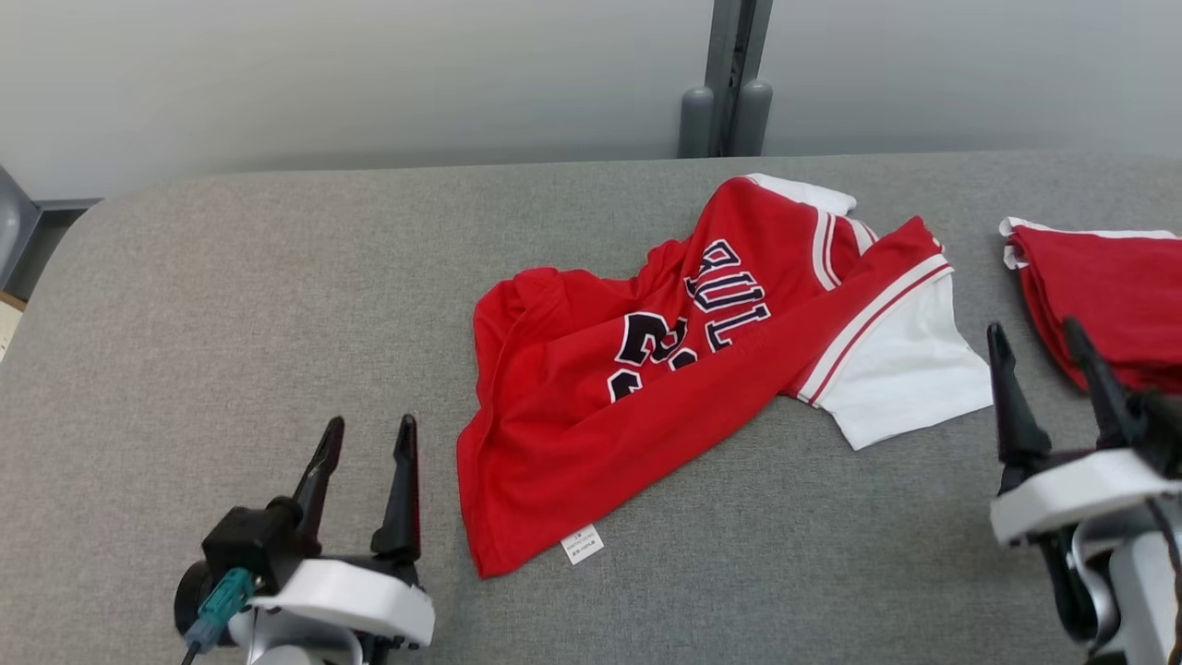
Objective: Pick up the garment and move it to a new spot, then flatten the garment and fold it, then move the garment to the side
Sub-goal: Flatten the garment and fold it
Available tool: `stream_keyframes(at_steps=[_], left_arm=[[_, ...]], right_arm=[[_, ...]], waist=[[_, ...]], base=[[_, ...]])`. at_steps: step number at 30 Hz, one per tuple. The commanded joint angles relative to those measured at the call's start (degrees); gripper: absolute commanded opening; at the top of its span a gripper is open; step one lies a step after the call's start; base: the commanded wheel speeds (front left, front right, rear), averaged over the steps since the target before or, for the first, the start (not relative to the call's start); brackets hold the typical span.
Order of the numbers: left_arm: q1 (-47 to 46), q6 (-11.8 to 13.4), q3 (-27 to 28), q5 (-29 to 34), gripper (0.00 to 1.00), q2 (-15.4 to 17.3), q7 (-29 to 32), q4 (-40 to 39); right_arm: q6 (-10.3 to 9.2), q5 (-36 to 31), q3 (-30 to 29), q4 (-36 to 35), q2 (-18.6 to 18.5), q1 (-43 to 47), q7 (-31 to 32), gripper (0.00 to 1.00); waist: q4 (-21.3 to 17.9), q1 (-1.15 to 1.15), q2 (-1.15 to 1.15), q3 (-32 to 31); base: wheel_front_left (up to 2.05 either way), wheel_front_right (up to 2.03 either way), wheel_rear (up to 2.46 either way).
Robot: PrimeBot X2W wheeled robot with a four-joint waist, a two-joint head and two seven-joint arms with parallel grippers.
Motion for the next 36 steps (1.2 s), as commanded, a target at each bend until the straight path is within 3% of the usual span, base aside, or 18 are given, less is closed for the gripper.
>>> stream_keyframes(at_steps=[1,7,12,36], left_arm=[[1.03,0.43,0.53,0.45,1.0,0.66,-0.2,-0.11],[5.23,0.9,2.79,1.24,1.0,0.84,-0.24,-1.25],[8.11,0.74,3.8,1.71,1.0,-0.06,-0.25,-2.2],[10.54,-0.66,3.35,3.56,1.0,-1.08,-0.25,-2.41]], right_arm=[[0.01,-1.22,-1.25,-1.57,0.79,2.06,-0.25,1.0],[0.01,-5.88,-4.08,-8.06,5.94,9.95,-0.25,1.0],[0.01,-6.46,-4.03,-10.94,8.11,13.22,0.02,1.0],[0.01,-7.39,-3.56,-13.0,9.44,15.96,2.45,1.0]], waist=[[-0.25,0.0,0.0,-0.58],[-0.45,0.0,0.0,-1.94],[-0.66,0.0,0.0,-3.28],[0.22,0.0,0.0,-5.78]], base=[[0.0,0.0,0.0],[0.0,0.0,0.0],[0.0,0.0,0.0],[0.0,0.0,0.0]])
